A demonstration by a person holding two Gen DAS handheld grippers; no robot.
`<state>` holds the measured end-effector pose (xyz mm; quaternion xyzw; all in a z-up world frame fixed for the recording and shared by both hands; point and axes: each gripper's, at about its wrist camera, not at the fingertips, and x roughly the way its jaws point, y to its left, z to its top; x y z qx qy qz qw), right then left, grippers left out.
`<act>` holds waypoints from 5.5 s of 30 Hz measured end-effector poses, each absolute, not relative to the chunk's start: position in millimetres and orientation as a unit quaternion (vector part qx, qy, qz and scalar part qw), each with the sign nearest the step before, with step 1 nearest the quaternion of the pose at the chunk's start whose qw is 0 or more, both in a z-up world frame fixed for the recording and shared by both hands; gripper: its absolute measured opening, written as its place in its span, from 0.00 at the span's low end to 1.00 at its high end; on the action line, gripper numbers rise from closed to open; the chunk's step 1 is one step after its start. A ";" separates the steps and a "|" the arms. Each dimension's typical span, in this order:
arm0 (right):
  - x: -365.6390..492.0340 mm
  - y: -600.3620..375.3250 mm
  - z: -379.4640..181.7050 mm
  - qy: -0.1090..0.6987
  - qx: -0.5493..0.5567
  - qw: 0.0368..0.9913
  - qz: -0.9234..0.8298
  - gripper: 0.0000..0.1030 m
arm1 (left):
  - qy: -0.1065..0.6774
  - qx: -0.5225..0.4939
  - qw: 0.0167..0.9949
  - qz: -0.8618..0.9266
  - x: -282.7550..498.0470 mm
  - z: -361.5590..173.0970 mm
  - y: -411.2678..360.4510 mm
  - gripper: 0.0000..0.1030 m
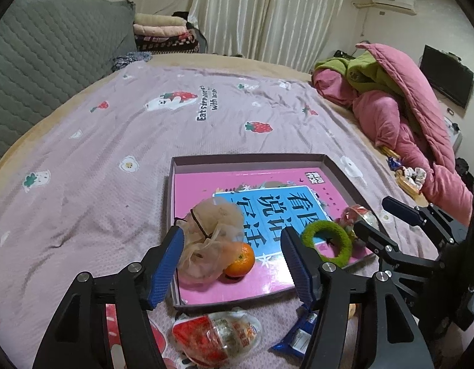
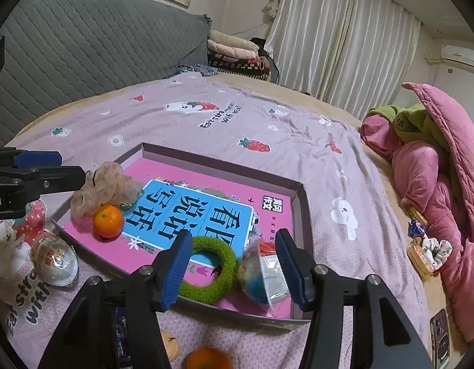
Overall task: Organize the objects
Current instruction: 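Withdraw both open tools from the tray toward the objects beside it, then move the left tool to the blue snack packet while the right tool approaches the orange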
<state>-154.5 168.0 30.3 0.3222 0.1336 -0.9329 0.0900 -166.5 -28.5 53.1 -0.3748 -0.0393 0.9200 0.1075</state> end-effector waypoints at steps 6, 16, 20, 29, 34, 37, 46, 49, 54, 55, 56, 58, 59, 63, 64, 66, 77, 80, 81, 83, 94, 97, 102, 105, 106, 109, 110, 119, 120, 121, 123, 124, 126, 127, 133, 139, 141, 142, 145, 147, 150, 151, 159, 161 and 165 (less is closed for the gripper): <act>-143.9 170.9 38.7 0.120 0.314 0.101 -0.936 0.54 | -0.044 -0.366 0.116 0.922 -153.3 59.6 -29.7 0.65; -129.8 171.5 41.8 0.111 0.314 0.111 -0.937 0.54 | -0.042 -0.357 0.130 0.924 -136.9 64.6 -21.1 0.69; -127.3 174.4 44.4 0.104 0.311 0.112 -0.938 0.55 | -0.038 -0.358 0.133 0.923 -133.0 62.9 -18.8 0.69; -122.1 180.9 45.0 0.094 0.313 0.118 -0.938 0.55 | -0.036 -0.356 0.136 0.924 -124.4 61.2 -19.7 0.69; -120.4 185.0 44.4 0.088 0.314 0.121 -0.938 0.59 | -0.038 -0.356 0.138 0.924 -123.7 60.9 -20.2 0.70; -120.5 184.9 44.5 0.086 0.315 0.123 -0.937 0.59 | -0.038 -0.355 0.139 0.924 -122.5 60.8 -19.6 0.71; -116.8 187.5 43.6 0.088 0.318 0.121 -0.936 0.60 | -0.022 -0.355 0.141 0.924 -112.8 56.7 -11.3 0.72; -115.1 189.7 41.7 0.088 0.320 0.119 -0.936 0.60 | -0.017 -0.357 0.143 0.923 -110.3 54.3 -9.9 0.72; -112.0 191.6 37.3 0.093 0.327 0.119 -0.933 0.60 | -0.010 -0.363 0.151 0.919 -106.1 49.3 -5.3 0.74; -111.4 192.0 36.7 0.094 0.328 0.119 -0.933 0.60 | -0.008 -0.363 0.154 0.919 -104.8 48.5 -3.6 0.75; -110.4 192.5 36.0 0.094 0.328 0.120 -0.932 0.60 | -0.007 -0.363 0.156 0.919 -103.9 47.9 -2.8 0.75; -108.3 194.0 35.0 0.094 0.330 0.121 -0.932 0.60 | -0.005 -0.363 0.160 0.918 -101.7 46.4 0.2 0.76; -108.1 194.9 34.6 0.094 0.331 0.121 -0.931 0.60 | -0.003 -0.364 0.160 0.917 -101.0 45.7 1.3 0.76; -106.2 199.1 33.4 0.091 0.334 0.121 -0.931 0.60 | 0.002 -0.367 0.168 0.915 -98.3 42.5 7.6 0.77; -105.6 200.2 33.2 0.090 0.334 0.120 -0.931 0.60 | 0.004 -0.367 0.171 0.914 -97.2 42.1 9.8 0.77; -104.7 202.1 33.0 0.088 0.336 0.119 -0.930 0.60 | 0.007 -0.367 0.175 0.913 -95.7 41.2 12.7 0.77; -99.7 208.8 31.4 0.085 0.344 0.124 -0.927 0.60 | 0.021 -0.377 0.202 0.904 -84.5 30.7 25.4 0.77; -97.8 209.2 29.5 0.088 0.348 0.126 -0.925 0.60 | 0.025 -0.376 0.210 0.902 -78.9 28.4 28.0 0.77; -97.0 209.3 28.5 0.089 0.349 0.126 -0.924 0.60 | 0.026 -0.376 0.214 0.901 -77.7 27.9 28.8 0.77; -95.7 209.7 26.5 0.092 0.352 0.127 -0.923 0.60 | 0.030 -0.377 0.220 0.899 -74.6 26.2 30.7 0.77; -90.0 213.2 19.9 0.100 0.365 0.129 -0.917 0.60 | 0.035 -0.398 0.242 0.884 -70.3 13.8 32.6 0.77; -88.7 214.3 19.7 0.099 0.366 0.131 -0.916 0.60 | 0.037 -0.402 0.246 0.881 -70.5 10.2 33.7 0.77; -85.8 213.9 18.6 0.106 0.370 0.136 -0.913 0.60 | 0.043 -0.407 0.254 0.876 -69.7 4.4 37.4 0.77; -83.7 212.9 16.3 0.113 0.373 0.139 -0.910 0.60 | 0.048 -0.409 0.256 0.875 -70.4 2.2 39.5 0.77; -83.1 212.5 15.1 0.116 0.375 0.141 -0.909 0.60 | 0.050 -0.408 0.257 0.875 -70.4 1.6 39.7 0.77; -82.1 210.9 10.4 0.125 0.385 0.144 -0.903 0.60 | 0.048 -0.410 0.257 0.874 -72.2 0.1 39.5 0.77; -81.7 209.9 8.2 0.128 0.388 0.147 -0.901 0.60 | 0.048 -0.412 0.257 0.873 -72.9 -0.7 40.0 0.77; -80.4 205.0 -3.3 0.145 0.409 0.154 -0.888 0.60 | 0.067 -0.416 0.264 0.867 -73.6 -6.9 46.8 0.77; -80.5 205.2 -3.4 0.144 0.409 0.154 -0.888 0.60 | 0.070 -0.415 0.264 0.868 -73.6 -7.8 47.8 0.77; -80.6 205.5 -3.3 0.142 0.410 0.155 -0.887 0.60 | 0.073 -0.415 0.265 0.867 -73.6 -8.3 48.1 0.77; -81.2 205.9 -4.4 0.141 0.413 0.158 -0.886 0.60 | 0.079 -0.415 0.264 0.867 -73.8 -9.7 49.3 0.77; -81.3 205.7 -6.0 0.142 0.417 0.159 -0.883 0.60 | 0.080 -0.414 0.264 0.868 -74.2 -10.1 49.5 0.77; -81.4 204.4 -7.9 0.145 0.420 0.160 -0.881 0.60 | 0.080 -0.412 0.261 0.869 -75.0 -9.9 49.1 0.77; -81.3 203.8 -8.7 0.148 0.421 0.160 -0.880 0.60 | 0.079 -0.411 0.261 0.870 -75.7 -9.8 49.0 0.77; -80.9 201.4 -11.6 0.154 0.425 0.163 -0.877 0.60 | 0.076 -0.411 0.255 0.872 -82.8 -11.7 48.5 0.77; -82.8 199.7 -17.6 0.163 0.434 0.161 -0.871 0.60 | 0.085 -0.416 0.254 0.869 -86.6 -17.6 53.7 0.77; -83.7 200.5 -18.6 0.163 0.436 0.160 -0.871 0.60 | 0.087 -0.418 0.253 0.868 -87.7 -19.4 54.7 0.77; -84.1 200.9 -18.9 0.162 0.437 0.160 -0.870 0.60 | 0.088 -0.419 0.252 0.868 -88.4 -20.3 54.8 0.77; -84.6 201.5 -20.0 0.162 0.438 0.159 -0.870 0.60 | 0.086 -0.424 0.250 0.866 -92.5 -24.1 54.6 0.77; -84.9 201.2 -21.4 0.164 0.441 0.159 -0.868 0.60 | 0.084 -0.428 0.250 0.865 -95.0 -26.5 54.5 0.77; -86.1 200.4 -24.1 0.168 0.444 0.158 -0.866 0.60 | 0.083 -0.435 0.249 0.861 -100.1 -31.6 54.7 0.77; -86.5 200.2 -25.1 0.169 0.445 0.158 -0.865 0.60 | 0.084 -0.438 0.250 0.860 -101.5 -33.6 55.1 0.77; -90.3 197.7 -31.2 0.177 0.448 0.157 -0.862 0.60 | 0.087 -0.452 0.246 0.853 -107.3 -41.8 58.1 0.77; -91.7 195.5 -33.6 0.183 0.449 0.155 -0.861 0.60 | 0.088 -0.453 0.245 0.853 -107.6 -42.5 58.8 0.77; -94.2 192.0 -35.2 0.185 0.449 0.156 -0.860 0.60 | 0.085 -0.457 0.243 0.851 -109.1 -43.2 59.4 0.77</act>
